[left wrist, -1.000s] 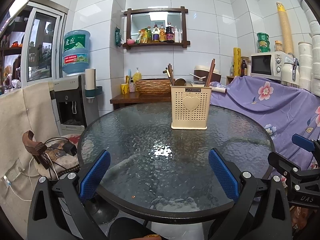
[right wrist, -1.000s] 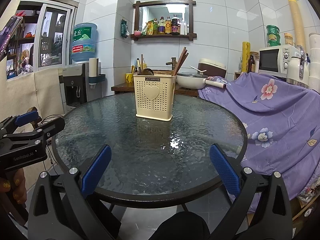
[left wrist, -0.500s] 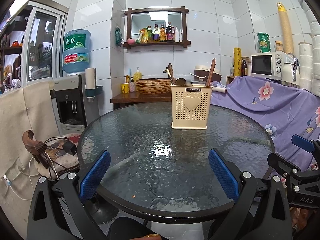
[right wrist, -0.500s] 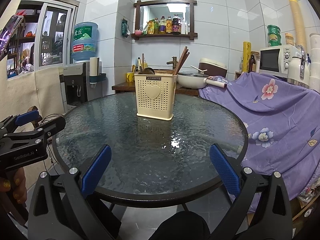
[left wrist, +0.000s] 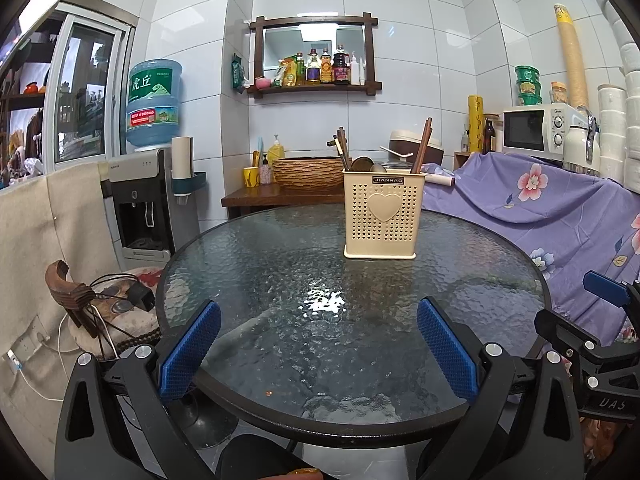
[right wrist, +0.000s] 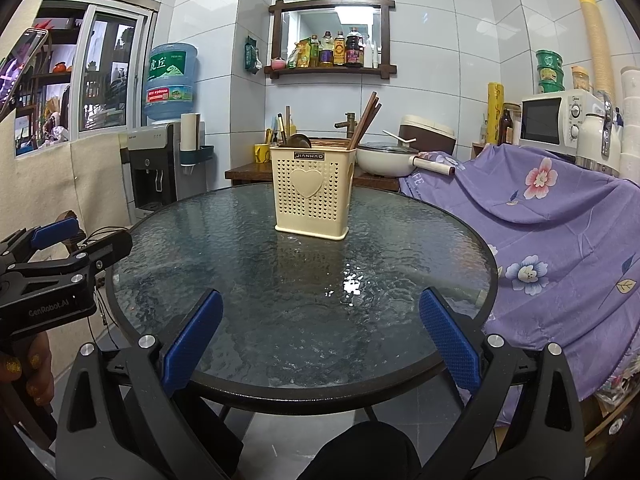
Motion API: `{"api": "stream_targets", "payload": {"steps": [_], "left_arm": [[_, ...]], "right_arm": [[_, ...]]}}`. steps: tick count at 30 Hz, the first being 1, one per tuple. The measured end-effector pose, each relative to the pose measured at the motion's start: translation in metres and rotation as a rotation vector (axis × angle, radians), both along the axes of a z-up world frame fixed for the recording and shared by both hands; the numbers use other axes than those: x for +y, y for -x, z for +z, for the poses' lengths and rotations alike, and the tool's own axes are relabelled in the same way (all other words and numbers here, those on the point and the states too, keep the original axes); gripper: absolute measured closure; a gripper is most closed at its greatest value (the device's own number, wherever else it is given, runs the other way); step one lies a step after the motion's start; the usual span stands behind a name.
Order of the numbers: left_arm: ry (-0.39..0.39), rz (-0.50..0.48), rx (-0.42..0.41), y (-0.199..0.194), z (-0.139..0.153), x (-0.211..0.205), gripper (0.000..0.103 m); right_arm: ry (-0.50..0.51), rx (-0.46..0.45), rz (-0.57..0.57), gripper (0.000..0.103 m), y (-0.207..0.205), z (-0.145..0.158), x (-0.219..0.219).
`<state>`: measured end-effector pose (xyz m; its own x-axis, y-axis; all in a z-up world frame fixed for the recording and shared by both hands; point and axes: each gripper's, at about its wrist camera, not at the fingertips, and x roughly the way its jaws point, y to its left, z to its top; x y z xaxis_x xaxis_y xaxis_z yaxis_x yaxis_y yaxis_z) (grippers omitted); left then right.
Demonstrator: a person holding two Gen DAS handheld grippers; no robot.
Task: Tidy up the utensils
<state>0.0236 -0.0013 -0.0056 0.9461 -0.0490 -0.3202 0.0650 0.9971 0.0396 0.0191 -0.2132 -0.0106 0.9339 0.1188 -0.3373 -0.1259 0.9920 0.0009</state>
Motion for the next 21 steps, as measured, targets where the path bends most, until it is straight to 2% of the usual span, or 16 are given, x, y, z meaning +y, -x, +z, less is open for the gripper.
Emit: {"api": "stream_targets", "payload": {"steps": [21], "left_arm": [[0.000,0.001,0.002,-0.0006,0.0006,-0.0013,0.007]], "right_arm": [[-0.003,0.005,0.001,0.006,0.0001,0.0004,0.0009]]}}
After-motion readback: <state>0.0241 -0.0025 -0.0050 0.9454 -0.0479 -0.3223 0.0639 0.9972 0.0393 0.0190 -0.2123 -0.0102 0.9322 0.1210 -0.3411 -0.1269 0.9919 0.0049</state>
